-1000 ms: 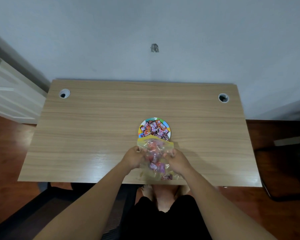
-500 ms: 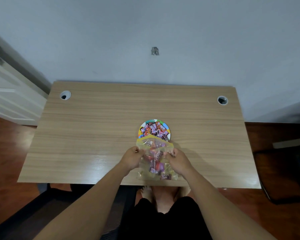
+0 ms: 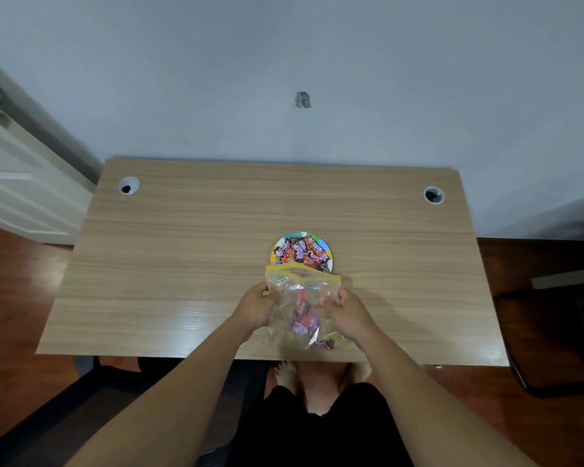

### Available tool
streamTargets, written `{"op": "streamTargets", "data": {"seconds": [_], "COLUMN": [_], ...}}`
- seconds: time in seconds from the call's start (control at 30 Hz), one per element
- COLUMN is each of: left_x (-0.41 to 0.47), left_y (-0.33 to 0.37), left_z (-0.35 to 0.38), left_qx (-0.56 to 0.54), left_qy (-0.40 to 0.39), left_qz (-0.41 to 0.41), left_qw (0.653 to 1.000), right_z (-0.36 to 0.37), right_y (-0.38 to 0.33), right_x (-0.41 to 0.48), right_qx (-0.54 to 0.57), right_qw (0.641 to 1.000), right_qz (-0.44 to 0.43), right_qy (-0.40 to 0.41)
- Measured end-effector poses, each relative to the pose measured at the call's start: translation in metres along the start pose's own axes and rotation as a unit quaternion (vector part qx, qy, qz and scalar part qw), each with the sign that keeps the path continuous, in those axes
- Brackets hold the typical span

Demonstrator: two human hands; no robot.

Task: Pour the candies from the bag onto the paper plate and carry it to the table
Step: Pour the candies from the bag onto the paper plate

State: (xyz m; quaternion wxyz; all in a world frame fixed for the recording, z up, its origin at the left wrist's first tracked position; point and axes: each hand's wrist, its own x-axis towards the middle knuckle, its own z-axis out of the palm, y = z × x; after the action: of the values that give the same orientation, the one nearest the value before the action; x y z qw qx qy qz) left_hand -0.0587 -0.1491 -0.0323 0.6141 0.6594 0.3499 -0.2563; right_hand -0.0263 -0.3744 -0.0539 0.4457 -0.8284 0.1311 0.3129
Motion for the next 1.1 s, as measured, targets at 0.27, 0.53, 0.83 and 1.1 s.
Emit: {"op": "streamTargets", "data": {"seconds": [0.27,0.53,0.83,1.1], "left_x": [-0.007,-0.007,-0.003,-0.005], "left_y": [0.0,-0.004,-0.004,0.003], "left_z": [-0.003,-0.011,-0.008,-0.009], "left_qx": [-0.049,-0.052,-0.02,-0.032], "left_qy": [-0.03,-0.036,-0.005,-0.003], "left_qz": [-0.006,-0.003,-0.011,-0.003], "left_qw": [0.998,0.998,1.0,0.999], "right_z": [-0.004,-0.009,-0.007,-0.008], "right_y": [-0.003,-0.002,0.002,0.002], "right_x": [-0.001,-0.002,0.002,0.006], "right_qx": [0.003,0.029,-0.013,-0.003], "right_qw": [1.0,0.999,0.999,1.0], "right_qz": [0.015,0.027,0.024,0.013], "right_qy": [-0.007,-0.013,-0.019,-0.001]}}
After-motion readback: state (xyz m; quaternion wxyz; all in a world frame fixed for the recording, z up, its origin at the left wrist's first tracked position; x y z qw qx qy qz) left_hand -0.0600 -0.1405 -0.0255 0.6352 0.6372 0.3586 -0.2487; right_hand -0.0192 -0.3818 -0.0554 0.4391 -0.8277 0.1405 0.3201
